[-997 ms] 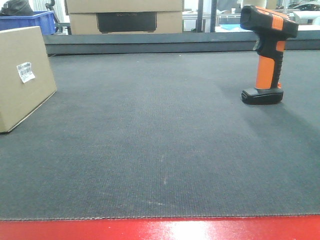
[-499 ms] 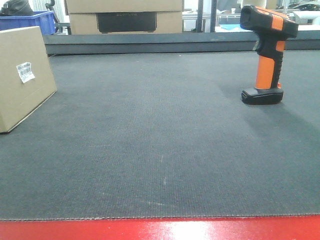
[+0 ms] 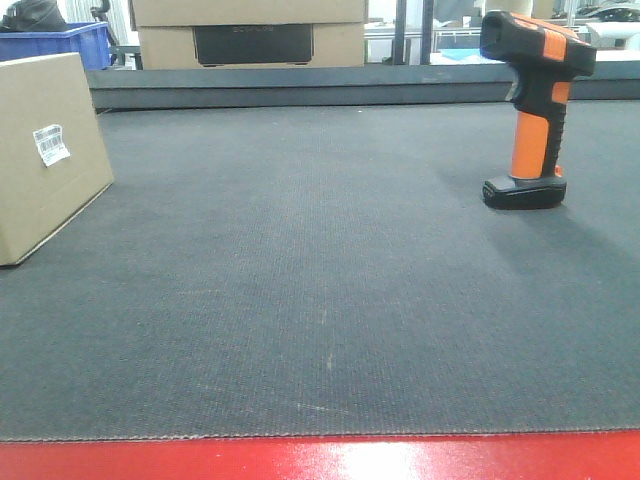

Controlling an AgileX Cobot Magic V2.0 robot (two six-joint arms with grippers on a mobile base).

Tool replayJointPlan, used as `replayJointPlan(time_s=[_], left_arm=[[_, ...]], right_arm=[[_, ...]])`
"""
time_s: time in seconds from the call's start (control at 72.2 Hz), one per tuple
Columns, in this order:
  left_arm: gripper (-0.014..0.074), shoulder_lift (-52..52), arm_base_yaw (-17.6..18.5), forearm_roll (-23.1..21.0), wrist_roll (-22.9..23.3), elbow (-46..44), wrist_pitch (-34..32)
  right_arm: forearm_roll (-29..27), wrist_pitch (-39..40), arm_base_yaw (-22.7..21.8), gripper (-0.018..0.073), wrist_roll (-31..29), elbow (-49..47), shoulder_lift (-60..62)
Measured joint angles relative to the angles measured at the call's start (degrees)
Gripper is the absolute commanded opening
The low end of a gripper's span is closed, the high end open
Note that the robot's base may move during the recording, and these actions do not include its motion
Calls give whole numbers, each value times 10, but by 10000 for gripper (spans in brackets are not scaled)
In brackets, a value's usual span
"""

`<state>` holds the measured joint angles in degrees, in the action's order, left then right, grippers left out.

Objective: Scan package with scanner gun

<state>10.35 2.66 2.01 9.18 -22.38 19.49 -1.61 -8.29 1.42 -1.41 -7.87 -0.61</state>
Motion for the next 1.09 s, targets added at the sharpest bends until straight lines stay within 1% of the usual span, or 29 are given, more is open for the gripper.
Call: replayJointPlan(time_s=[0.125, 0.235, 1.094], left_arm=[[-111, 0, 0, 0, 0, 0, -1], [-111, -1, 0, 0, 0, 0, -1], [-111, -1, 0, 0, 0, 0, -1]], right_arm=[[-15, 17, -24, -167, -7, 50, 2], [-17, 38, -26, -167, -7, 77, 4], [-18, 44, -29, -167, -7, 77, 4]])
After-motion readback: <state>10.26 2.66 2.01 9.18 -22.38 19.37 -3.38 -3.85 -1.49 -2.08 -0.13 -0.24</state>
